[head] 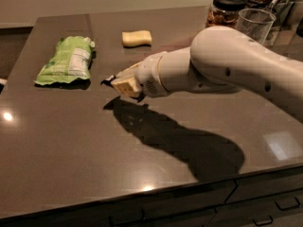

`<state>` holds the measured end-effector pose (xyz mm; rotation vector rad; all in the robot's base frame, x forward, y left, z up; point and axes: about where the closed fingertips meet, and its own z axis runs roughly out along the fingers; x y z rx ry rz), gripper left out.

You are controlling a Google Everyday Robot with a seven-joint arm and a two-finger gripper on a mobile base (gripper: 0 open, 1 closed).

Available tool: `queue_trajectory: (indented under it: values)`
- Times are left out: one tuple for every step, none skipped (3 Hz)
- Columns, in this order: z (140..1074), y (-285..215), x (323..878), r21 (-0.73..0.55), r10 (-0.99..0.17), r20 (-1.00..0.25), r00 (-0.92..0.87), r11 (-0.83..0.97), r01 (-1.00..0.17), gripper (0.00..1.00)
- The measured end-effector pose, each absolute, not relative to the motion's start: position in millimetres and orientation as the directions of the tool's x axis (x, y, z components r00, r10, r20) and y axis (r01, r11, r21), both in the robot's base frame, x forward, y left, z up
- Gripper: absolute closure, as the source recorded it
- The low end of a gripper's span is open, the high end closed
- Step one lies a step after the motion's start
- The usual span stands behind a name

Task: Move rxbar chocolate near sponge

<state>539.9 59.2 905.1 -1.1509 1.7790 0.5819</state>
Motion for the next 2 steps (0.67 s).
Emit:
queue_trajectory:
  values:
    - [904, 42, 585, -0.109, -0.444, -0.88, -0.166, 0.53, -0.841, 1.0]
    - [907, 20, 636, -0.161, -0.443, -0.881, -0.166, 0.61, -0.776, 1.0]
